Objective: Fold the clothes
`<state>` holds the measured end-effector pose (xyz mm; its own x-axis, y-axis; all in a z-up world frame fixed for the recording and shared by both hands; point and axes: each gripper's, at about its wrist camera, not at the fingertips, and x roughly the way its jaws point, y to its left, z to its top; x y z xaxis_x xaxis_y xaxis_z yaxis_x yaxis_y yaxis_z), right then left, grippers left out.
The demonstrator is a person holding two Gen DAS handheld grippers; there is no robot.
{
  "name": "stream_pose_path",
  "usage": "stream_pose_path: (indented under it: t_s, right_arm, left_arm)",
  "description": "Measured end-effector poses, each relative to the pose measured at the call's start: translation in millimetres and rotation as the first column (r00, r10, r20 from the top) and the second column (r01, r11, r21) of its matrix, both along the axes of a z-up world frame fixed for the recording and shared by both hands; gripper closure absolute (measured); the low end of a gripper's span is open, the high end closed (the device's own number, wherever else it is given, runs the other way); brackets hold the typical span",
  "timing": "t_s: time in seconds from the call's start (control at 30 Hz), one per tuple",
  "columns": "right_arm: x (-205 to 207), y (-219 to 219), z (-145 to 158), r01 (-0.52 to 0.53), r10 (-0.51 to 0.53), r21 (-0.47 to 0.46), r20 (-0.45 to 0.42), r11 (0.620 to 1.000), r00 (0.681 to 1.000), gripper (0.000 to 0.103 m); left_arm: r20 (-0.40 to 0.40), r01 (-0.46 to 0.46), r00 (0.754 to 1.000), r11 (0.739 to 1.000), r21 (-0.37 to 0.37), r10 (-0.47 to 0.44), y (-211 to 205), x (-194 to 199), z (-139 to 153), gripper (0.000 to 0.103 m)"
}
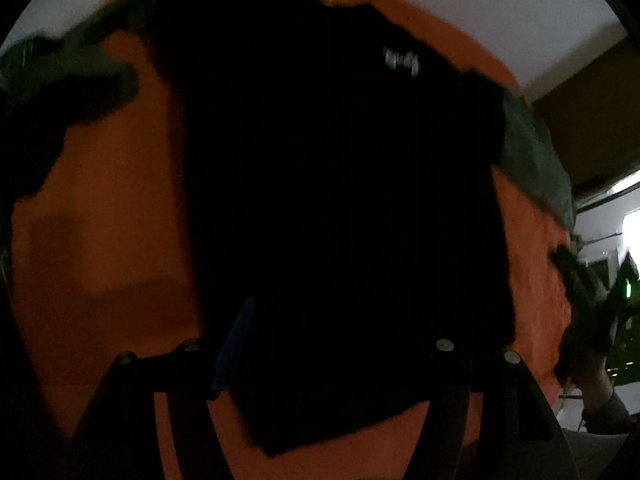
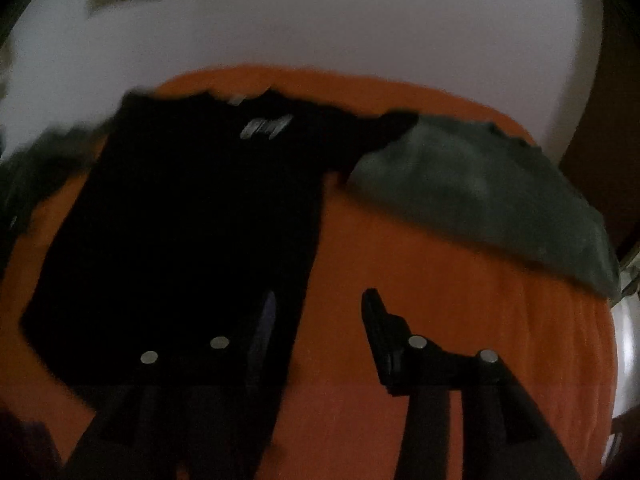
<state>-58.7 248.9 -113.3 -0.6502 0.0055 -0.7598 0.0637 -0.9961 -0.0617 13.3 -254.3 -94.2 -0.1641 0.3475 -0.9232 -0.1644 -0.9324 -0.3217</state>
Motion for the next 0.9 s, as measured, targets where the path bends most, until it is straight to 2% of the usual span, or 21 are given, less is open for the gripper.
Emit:
stream_pose_path:
  t_s: [0.07, 0.1, 0.13, 0.27, 0.3, 0.33, 0.37, 0.43, 0.47, 0.5, 0.6, 0.63, 0.7, 0.83, 0.9]
  right_arm:
    - [34, -14, -17, -0.060, 0.060, 0.015, 0.058, 0.998, 0.997, 0.059]
    - [47, -19, -25, -0.093, 0.091, 0.022, 0.093, 0.995, 0.992, 0.059]
    - [59, -24, -33, -0.126, 0.122, 0.027, 0.128, 0.992, 0.984, 0.059]
    - [93, -35, -40, -0.196, 0.177, 0.138, 0.139, 0.971, 0.974, 0.059]
    - [99, -38, -38, -0.205, 0.185, 0.166, 0.128, 0.965, 0.974, 0.059]
    - [104, -41, -35, -0.214, 0.194, 0.194, 0.117, 0.957, 0.974, 0.059]
    - [107, -42, -29, -0.190, 0.177, 0.180, 0.090, 0.965, 0.980, 0.058]
    - [109, -41, -17, -0.154, 0.150, 0.124, 0.039, 0.980, 0.988, 0.040]
    - [110, -41, -13, -0.140, 0.139, 0.098, 0.019, 0.985, 0.990, 0.037]
    - [110, -41, -10, -0.126, 0.127, 0.072, -0.002, 0.989, 0.992, 0.035]
    - [103, -52, -16, -0.100, 0.101, 0.091, -0.007, 0.991, 0.995, 0.035]
    - [101, -56, -20, -0.093, 0.094, 0.100, -0.005, 0.991, 0.996, 0.035]
    - [87, -54, -28, -0.069, 0.070, 0.103, -0.002, 0.992, 0.998, 0.035]
    - [63, -45, -56, 0.005, -0.005, 0.030, 0.011, 1.000, 1.000, 0.035]
    - [70, -36, -68, 0.018, -0.018, -0.033, 0.004, 0.999, 1.000, 0.035]
  left_arm:
    - [0.059, 0.033, 0.998, 0.999, -0.008, -0.032, 3, 9, -13, 0.036]
    - [0.089, 0.058, 0.995, 0.997, -0.041, -0.054, 5, 6, -18, 0.036]
    - [0.112, 0.060, 0.993, 0.992, -0.108, -0.048, 6, 2, -19, 0.036]
    - [0.044, -0.019, 0.999, 0.976, -0.218, 0.029, 3, -8, 11, 0.036]
    - [-0.005, -0.038, 0.999, 0.973, -0.227, 0.038, 3, -1, 23, 0.036]
    - [-0.093, -0.075, 0.994, 0.971, -0.226, 0.055, -1, 12, 41, 0.036]
    - [-0.178, -0.111, 0.981, 0.969, -0.221, 0.072, -4, 26, 59, 0.036]
    - [-0.272, -0.125, 0.960, 0.975, -0.186, 0.072, -5, 53, 77, 0.036]
    - [-0.287, -0.086, 0.957, 0.985, -0.148, 0.041, -1, 65, 78, 0.036]
    - [-0.306, -0.075, 0.951, 0.990, -0.117, 0.036, 1, 76, 75, 0.036]
    - [-0.346, -0.022, 0.938, 0.999, -0.035, 0.009, 8, 109, 56, 0.036]
    - [-0.346, -0.007, 0.938, 0.999, -0.041, -0.007, 11, 113, 43, 0.036]
    - [-0.361, -0.014, 0.932, 0.994, -0.110, -0.027, 21, 126, 21, 0.036]
    - [-0.279, -0.045, 0.960, 0.986, -0.161, -0.001, 22, 135, -22, 0.036]
    - [-0.219, -0.040, 0.976, 0.979, -0.199, -0.004, 22, 138, -39, 0.036]
